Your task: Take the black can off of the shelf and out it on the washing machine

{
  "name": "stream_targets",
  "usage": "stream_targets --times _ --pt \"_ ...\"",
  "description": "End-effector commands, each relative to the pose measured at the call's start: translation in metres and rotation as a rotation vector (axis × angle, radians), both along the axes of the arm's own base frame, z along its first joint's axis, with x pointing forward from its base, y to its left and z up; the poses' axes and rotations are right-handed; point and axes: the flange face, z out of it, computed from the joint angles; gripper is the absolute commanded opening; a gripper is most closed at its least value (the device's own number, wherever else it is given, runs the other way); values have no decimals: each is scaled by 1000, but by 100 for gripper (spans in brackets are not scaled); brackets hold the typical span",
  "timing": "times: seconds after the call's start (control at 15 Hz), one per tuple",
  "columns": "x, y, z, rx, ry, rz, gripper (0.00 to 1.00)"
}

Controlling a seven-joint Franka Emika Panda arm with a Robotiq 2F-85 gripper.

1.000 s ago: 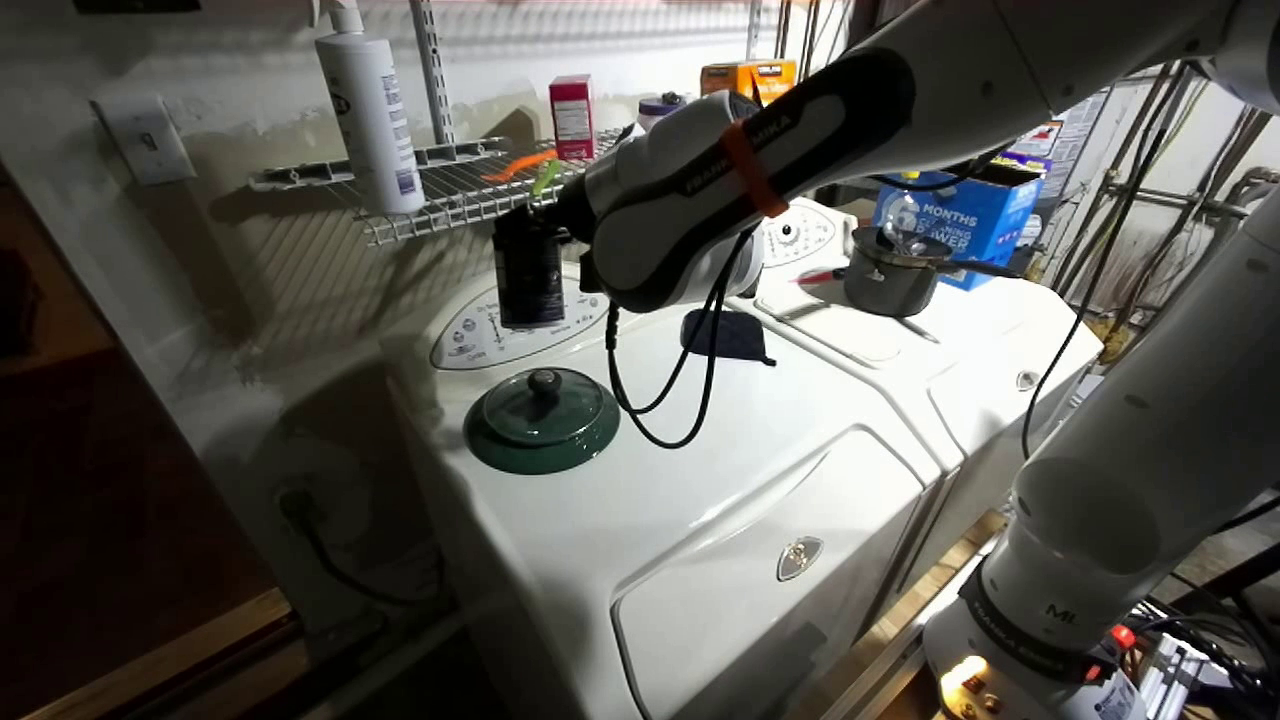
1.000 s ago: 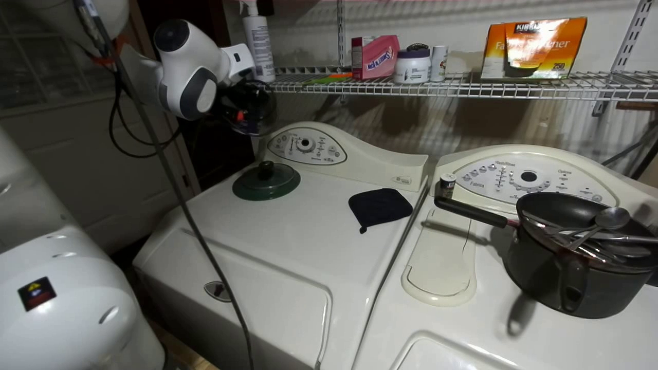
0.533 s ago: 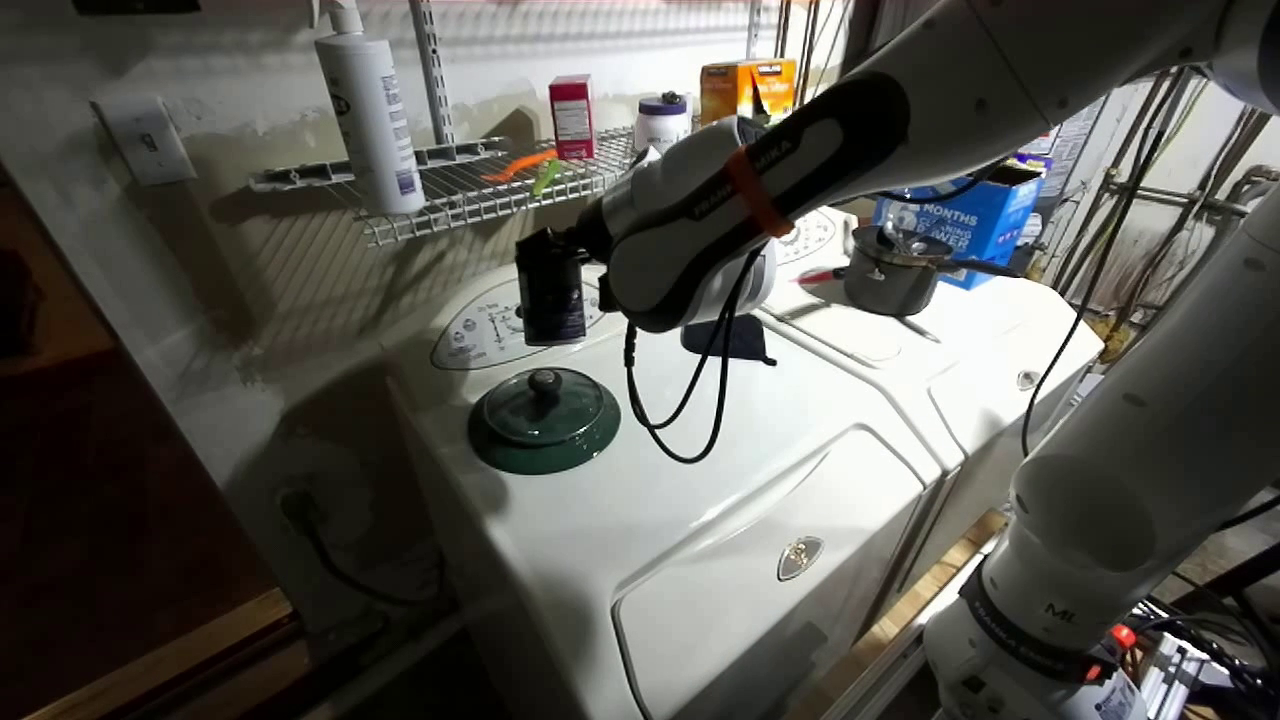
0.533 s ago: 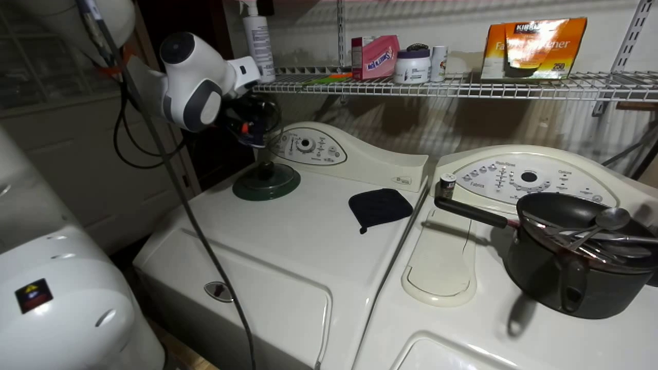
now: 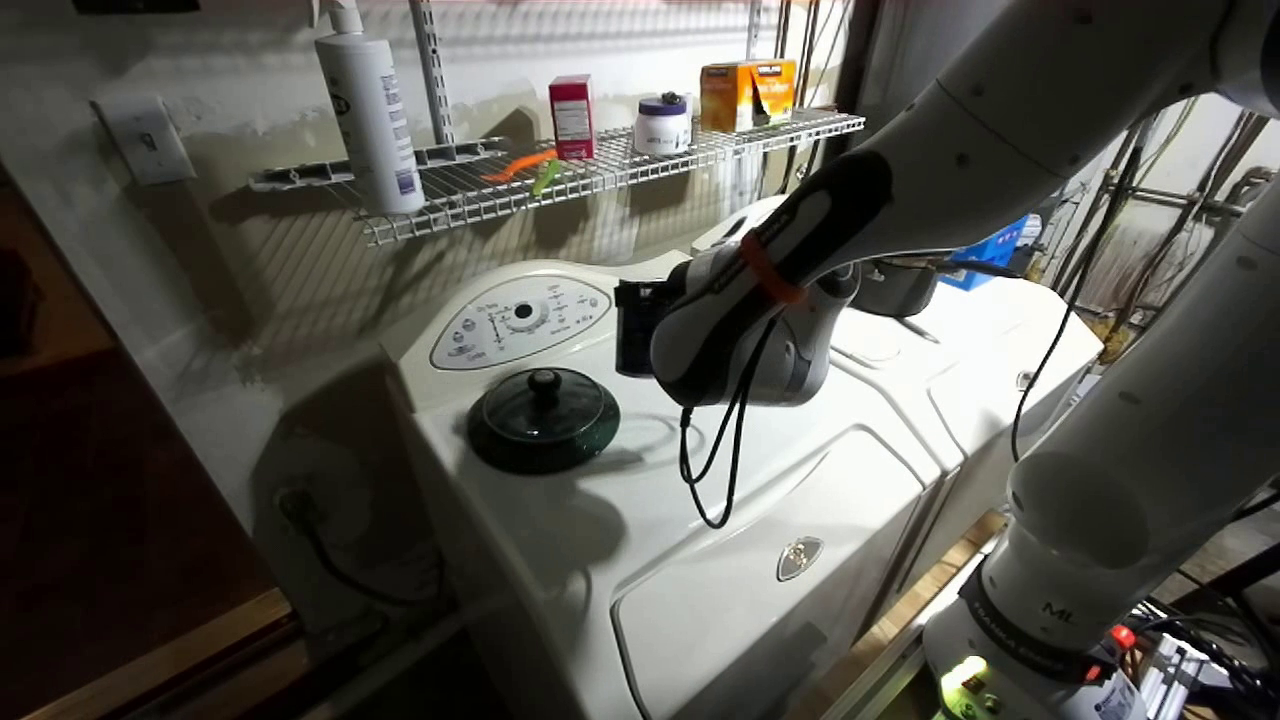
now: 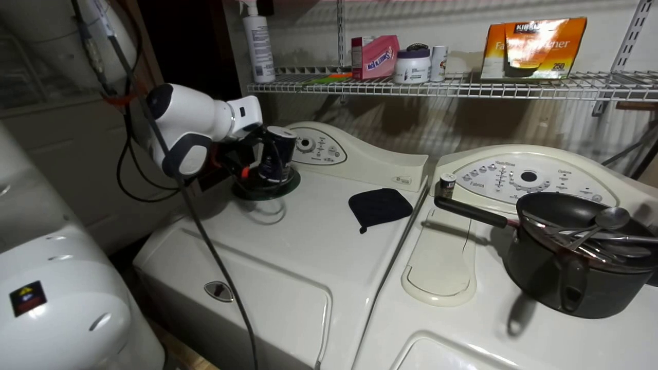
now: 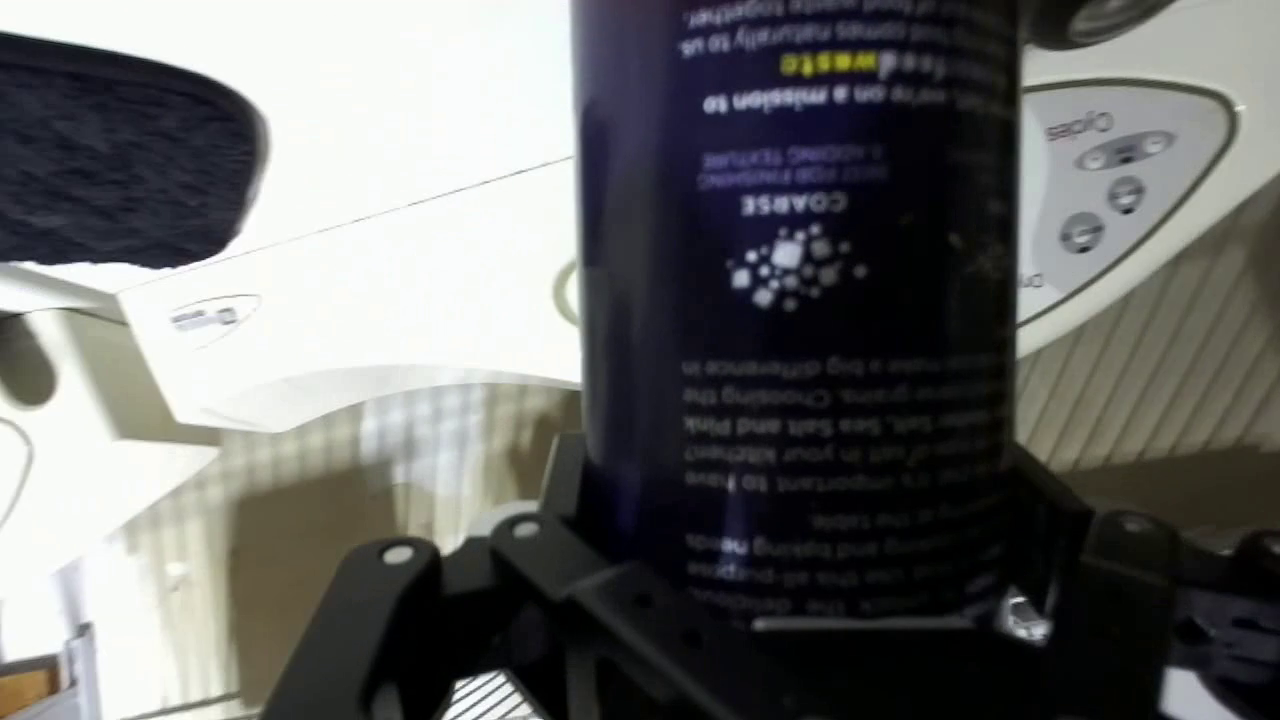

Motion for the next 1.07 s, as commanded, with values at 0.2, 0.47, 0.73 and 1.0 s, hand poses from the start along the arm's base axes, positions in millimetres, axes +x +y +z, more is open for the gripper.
stream_targets --times 0.2,0.47,0.73,1.0 --pt "-5 -5 -24 -121 -59 -123 68" --pt "8 -8 -52 -143 -44 -135 68" --pt "22 -5 -74 -152 -16 -130 68" --pt "27 2 -85 -152 -3 -114 98"
